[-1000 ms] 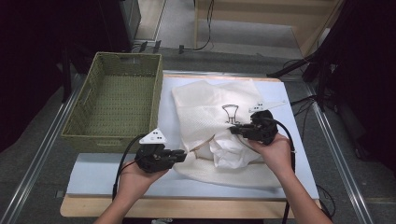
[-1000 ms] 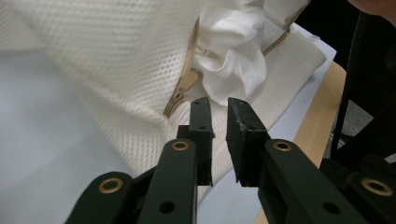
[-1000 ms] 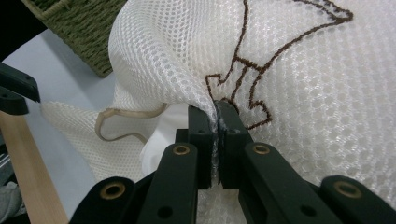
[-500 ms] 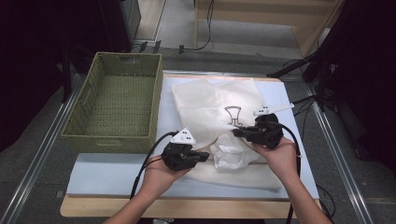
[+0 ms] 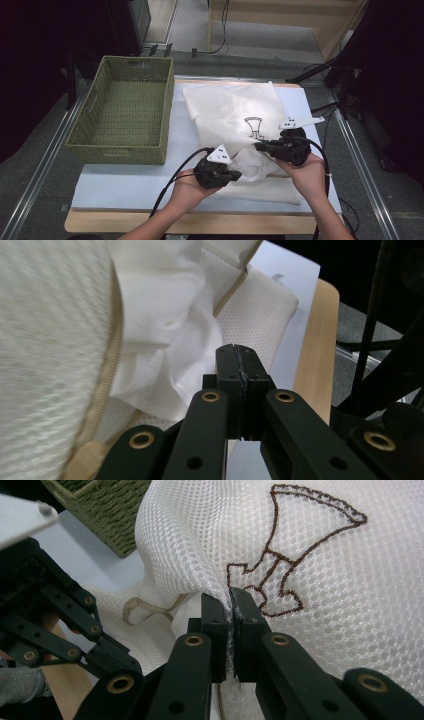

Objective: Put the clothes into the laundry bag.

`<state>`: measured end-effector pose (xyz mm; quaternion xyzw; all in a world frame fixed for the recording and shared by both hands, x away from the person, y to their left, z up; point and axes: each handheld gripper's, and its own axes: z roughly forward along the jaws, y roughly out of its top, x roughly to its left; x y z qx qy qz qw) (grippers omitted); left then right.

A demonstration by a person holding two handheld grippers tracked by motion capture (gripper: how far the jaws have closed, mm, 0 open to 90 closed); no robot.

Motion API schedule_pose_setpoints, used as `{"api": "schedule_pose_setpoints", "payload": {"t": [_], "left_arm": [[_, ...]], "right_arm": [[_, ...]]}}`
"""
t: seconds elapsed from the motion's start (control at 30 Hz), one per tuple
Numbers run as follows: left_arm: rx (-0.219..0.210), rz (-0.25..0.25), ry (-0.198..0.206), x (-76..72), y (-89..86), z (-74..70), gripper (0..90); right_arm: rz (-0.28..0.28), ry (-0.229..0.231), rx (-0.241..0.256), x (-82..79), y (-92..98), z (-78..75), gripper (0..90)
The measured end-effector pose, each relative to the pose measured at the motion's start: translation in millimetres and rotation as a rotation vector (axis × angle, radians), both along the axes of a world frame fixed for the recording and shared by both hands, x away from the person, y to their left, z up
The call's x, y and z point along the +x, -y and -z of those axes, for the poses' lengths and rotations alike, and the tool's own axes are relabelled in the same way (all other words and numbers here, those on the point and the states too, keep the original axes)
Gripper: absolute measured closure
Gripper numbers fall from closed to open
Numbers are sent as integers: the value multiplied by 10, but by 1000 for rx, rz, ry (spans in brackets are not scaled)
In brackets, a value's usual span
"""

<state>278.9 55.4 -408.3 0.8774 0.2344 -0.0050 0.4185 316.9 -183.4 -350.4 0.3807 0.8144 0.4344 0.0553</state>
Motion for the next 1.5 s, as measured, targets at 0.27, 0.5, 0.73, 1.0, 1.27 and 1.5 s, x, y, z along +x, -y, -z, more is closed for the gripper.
{"api": "schedule_pose_setpoints", "payload": {"t": [0.27,0.5,0.73,1.0,1.27,1.5], "left_arm": [[34,0,-27,-32,86,314,900],[60,-25,-33,27,138,487,900],[83,-41,12,105,212,600,900],[55,-102,24,220,215,620,900],[24,-128,51,302,252,583,900],[1,-117,86,285,291,525,900]], "right_arm": [[18,-15,1,43,-9,54,874],[7,-18,-2,59,-60,88,874],[4,-25,-5,59,-84,133,874],[6,-59,-23,156,-97,286,874],[-11,-75,-37,130,-130,364,872],[-9,-64,-50,164,-166,404,869]]}}
